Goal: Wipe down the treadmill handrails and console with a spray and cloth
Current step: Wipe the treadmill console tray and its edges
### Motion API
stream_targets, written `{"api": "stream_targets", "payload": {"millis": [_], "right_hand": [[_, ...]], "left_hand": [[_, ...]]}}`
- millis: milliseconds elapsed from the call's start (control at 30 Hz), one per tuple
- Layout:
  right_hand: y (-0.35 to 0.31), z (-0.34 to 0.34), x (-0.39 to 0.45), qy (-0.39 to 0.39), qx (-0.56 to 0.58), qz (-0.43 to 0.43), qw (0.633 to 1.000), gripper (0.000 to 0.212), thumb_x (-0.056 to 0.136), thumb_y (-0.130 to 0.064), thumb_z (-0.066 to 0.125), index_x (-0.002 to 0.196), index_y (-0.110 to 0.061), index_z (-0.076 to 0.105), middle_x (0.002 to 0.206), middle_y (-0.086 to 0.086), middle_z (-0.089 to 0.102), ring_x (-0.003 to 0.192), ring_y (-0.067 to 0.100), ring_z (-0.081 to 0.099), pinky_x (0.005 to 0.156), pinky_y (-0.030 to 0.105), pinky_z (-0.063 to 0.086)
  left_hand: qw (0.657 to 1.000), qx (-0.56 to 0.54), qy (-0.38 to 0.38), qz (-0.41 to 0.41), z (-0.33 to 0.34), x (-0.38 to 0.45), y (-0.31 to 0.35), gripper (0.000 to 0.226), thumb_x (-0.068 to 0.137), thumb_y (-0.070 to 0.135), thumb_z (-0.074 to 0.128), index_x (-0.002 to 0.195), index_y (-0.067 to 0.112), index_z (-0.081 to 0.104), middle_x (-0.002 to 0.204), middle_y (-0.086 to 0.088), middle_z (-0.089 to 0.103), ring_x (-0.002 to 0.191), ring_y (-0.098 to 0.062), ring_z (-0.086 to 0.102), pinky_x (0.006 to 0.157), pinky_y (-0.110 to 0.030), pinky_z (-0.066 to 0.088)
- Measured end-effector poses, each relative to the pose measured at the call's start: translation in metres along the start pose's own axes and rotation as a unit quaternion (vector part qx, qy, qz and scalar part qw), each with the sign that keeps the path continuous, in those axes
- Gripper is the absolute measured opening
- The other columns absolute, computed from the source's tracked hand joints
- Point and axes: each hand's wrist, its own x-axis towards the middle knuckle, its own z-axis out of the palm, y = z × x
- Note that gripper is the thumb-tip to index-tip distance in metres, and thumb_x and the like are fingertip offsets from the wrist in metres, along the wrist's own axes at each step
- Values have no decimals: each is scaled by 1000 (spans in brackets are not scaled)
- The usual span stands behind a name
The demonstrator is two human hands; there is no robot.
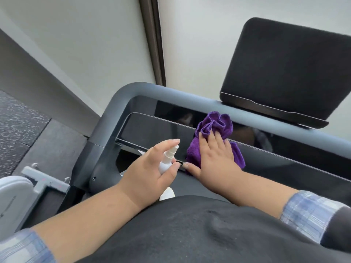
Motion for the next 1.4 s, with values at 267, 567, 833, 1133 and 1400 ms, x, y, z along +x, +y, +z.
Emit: {"api": "stream_targets", "payload": {"millis": [267,567,833,1133,1400], "right_hand": [[-85,6,58,-30,-28,-45,998,126,66,-86,44,157,-12,-4,165,19,-7,152,36,-11,121,58,3],[-164,14,101,-34,-48,-115,992,95,90,-45,55,158,-11,-1,165,17,-12,151,34,-16,119,55,-7],[-167,8,95,-28,-69,-206,976,74,98,-38,52,157,-14,16,166,15,4,153,33,0,122,50,4],[-95,-41,34,-31,82,-188,978,18,84,-7,60,90,-23,54,75,-9,51,69,14,50,59,31,43],[-6,-46,-65,140,286,23,948,34,80,-14,71,113,-19,61,101,-2,63,95,17,56,82,27,43]], "left_hand": [[999,6,38,-22,-49,-6,-33,48,89,45,53,134,50,38,105,31,56,90,9,59,83,-6,40],[995,15,93,-42,-80,-18,-63,49,90,44,54,136,45,38,101,25,61,93,3,60,85,-6,39],[998,-4,60,-18,-83,-7,-63,49,88,45,53,135,41,40,108,26,58,94,1,61,83,-10,44],[993,-45,-30,102,-50,43,-32,55,84,50,54,133,66,34,108,17,66,93,-10,66,81,-34,52],[962,-139,-142,186,5,77,22,53,86,45,62,135,50,42,97,11,70,82,-10,69,77,-20,51]]}}
